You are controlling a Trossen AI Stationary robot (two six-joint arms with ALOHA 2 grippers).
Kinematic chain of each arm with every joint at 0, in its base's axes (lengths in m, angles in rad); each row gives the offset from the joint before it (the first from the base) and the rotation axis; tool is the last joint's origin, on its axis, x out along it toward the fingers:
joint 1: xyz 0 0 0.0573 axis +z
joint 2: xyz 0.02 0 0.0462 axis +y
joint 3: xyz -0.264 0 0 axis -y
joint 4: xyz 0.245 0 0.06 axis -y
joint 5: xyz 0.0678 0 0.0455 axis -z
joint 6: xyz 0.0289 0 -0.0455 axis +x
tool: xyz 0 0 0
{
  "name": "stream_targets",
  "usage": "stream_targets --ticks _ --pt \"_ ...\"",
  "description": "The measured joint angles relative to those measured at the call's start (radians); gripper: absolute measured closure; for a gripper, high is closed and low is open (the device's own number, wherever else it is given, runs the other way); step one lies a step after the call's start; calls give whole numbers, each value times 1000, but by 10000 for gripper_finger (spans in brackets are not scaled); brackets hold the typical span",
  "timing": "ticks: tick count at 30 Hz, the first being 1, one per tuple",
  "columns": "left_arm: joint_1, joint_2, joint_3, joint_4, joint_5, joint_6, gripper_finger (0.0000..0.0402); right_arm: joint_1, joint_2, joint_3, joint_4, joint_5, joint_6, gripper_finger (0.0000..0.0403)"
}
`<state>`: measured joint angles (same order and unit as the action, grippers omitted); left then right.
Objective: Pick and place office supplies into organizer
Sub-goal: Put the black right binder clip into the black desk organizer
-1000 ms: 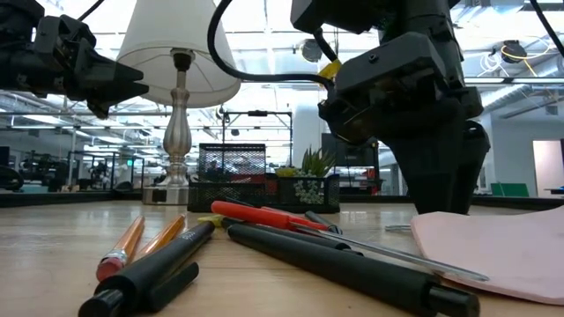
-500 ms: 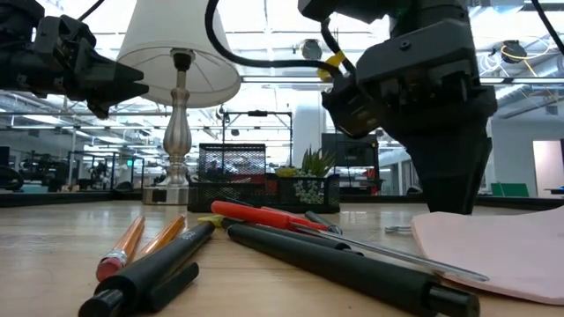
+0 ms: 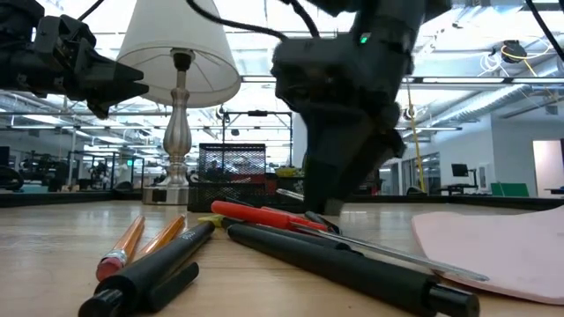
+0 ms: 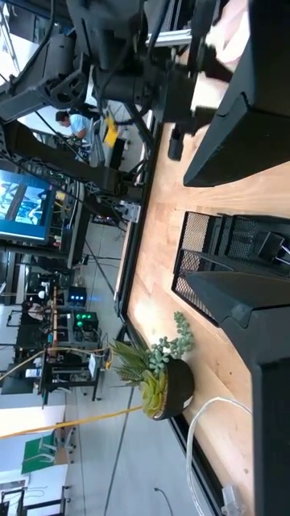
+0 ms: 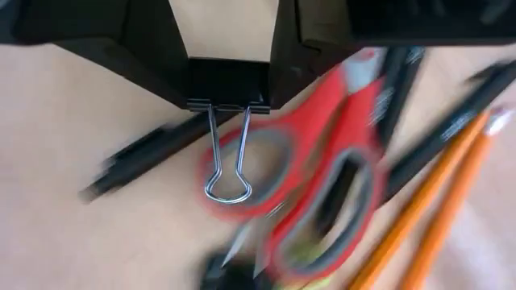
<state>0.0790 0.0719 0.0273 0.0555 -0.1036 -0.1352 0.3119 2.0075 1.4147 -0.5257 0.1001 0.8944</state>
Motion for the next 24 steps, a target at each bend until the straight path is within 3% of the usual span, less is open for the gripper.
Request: stream_targets --ticks 13,24 --pt "0 0 0 0 0 0 215 -74 -2 1 200 45 -156 255" --pt "0 0 0 0 0 0 215 -136 -4 2 345 416 -321 255"
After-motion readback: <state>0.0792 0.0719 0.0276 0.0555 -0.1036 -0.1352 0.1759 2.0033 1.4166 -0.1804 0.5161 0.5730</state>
